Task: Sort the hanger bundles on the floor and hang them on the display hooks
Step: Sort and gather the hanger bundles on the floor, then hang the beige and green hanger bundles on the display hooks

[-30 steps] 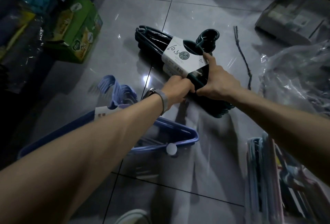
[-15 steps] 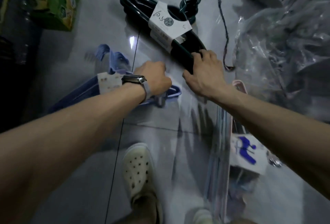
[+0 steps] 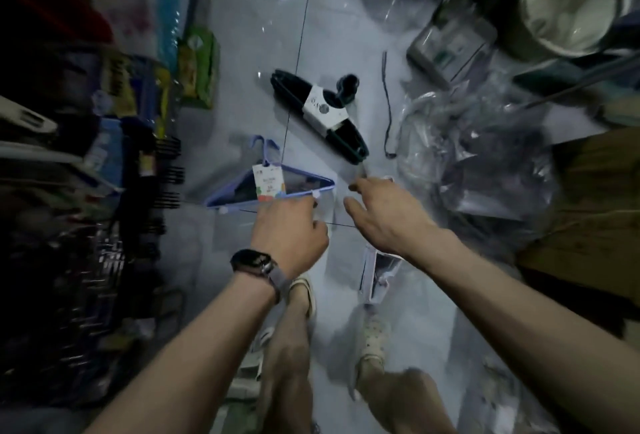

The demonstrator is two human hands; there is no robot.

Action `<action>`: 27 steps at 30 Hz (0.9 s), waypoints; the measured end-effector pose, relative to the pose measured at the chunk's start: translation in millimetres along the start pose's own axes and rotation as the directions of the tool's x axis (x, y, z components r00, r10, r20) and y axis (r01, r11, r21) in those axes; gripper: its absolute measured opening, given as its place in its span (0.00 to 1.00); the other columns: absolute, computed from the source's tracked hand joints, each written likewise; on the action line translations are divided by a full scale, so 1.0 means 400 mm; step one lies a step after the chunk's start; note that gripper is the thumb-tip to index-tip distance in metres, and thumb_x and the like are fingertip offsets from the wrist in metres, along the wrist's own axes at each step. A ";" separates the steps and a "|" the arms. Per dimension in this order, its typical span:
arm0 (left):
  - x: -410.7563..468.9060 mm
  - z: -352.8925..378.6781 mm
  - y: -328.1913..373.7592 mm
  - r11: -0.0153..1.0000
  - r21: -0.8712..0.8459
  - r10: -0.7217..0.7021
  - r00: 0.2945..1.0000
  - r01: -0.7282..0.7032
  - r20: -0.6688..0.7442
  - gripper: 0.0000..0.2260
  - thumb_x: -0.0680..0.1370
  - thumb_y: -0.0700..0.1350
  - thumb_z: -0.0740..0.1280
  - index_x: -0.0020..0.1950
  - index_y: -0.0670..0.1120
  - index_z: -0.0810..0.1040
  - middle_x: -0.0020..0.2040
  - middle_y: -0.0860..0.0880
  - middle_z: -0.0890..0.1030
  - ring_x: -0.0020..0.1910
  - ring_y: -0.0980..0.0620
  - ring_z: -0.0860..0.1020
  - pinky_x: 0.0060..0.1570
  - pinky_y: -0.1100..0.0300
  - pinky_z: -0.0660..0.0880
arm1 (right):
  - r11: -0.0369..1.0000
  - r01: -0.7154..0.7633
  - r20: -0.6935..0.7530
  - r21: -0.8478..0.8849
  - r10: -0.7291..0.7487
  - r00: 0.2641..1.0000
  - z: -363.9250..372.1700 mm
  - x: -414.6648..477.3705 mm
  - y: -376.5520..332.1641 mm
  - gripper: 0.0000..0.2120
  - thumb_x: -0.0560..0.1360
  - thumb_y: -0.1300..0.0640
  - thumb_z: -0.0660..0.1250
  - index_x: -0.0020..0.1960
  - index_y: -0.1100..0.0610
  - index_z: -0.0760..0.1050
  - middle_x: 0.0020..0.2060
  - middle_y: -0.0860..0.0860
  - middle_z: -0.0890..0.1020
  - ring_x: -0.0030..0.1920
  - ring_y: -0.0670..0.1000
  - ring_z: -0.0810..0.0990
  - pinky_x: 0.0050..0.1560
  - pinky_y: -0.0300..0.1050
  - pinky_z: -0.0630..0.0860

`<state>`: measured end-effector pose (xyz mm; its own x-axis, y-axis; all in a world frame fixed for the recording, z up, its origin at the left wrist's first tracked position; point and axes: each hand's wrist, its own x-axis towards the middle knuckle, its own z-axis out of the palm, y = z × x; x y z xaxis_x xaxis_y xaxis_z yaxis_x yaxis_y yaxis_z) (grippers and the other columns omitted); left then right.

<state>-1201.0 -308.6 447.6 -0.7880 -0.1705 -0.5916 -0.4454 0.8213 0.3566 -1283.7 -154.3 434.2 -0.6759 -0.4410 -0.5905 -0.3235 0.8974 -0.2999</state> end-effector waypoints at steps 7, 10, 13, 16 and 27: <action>-0.283 -0.227 0.121 0.999 -0.020 -0.044 0.996 0.043 -0.072 0.12 0.78 0.48 0.63 0.59 0.48 0.77 0.54 0.45 0.82 0.55 0.42 0.79 0.51 0.50 0.75 | 0.995 0.072 -0.050 -0.067 -0.076 0.996 -0.295 -0.268 -0.099 0.20 0.84 0.44 0.54 0.64 0.56 0.76 0.59 0.56 0.81 0.57 0.62 0.79 0.56 0.57 0.78; -0.353 -0.258 0.175 0.997 -0.005 -0.080 0.994 0.080 -0.078 0.12 0.78 0.50 0.62 0.60 0.50 0.76 0.51 0.47 0.81 0.53 0.42 0.79 0.47 0.52 0.73 | 0.988 0.122 -0.071 -0.093 -0.129 0.989 -0.352 -0.357 -0.104 0.20 0.85 0.44 0.54 0.63 0.56 0.76 0.58 0.55 0.80 0.58 0.61 0.79 0.57 0.56 0.78; -0.449 -0.278 0.258 0.983 0.009 -0.183 0.976 0.186 -0.122 0.16 0.79 0.49 0.61 0.65 0.50 0.77 0.53 0.46 0.82 0.54 0.43 0.80 0.51 0.51 0.75 | 0.963 0.219 -0.061 -0.154 -0.230 0.971 -0.407 -0.463 -0.080 0.19 0.85 0.44 0.53 0.58 0.56 0.76 0.55 0.55 0.80 0.57 0.60 0.79 0.57 0.56 0.77; -0.565 -0.268 0.343 0.960 -0.041 -0.278 0.938 0.275 -0.207 0.17 0.79 0.49 0.61 0.66 0.49 0.77 0.56 0.46 0.83 0.55 0.43 0.80 0.54 0.50 0.76 | 0.928 0.307 -0.027 -0.214 -0.319 0.947 -0.443 -0.568 -0.049 0.17 0.83 0.43 0.51 0.50 0.53 0.73 0.52 0.54 0.80 0.56 0.59 0.79 0.56 0.57 0.78; -1.032 -0.062 0.498 0.659 -0.508 -0.724 0.651 0.554 -0.229 0.15 0.80 0.50 0.61 0.65 0.49 0.77 0.63 0.47 0.82 0.60 0.43 0.80 0.59 0.51 0.76 | 0.682 0.640 0.194 -0.355 -0.616 0.764 -0.397 -0.899 -0.028 0.19 0.84 0.41 0.55 0.62 0.51 0.77 0.58 0.50 0.82 0.59 0.56 0.80 0.55 0.51 0.76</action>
<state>-974.9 -88.2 780.9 -0.2877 -0.8301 -0.4776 -0.9464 0.1700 0.2747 -1142.1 -4.1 768.7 -0.1886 -0.8917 -0.4115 -0.8881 0.3337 -0.3161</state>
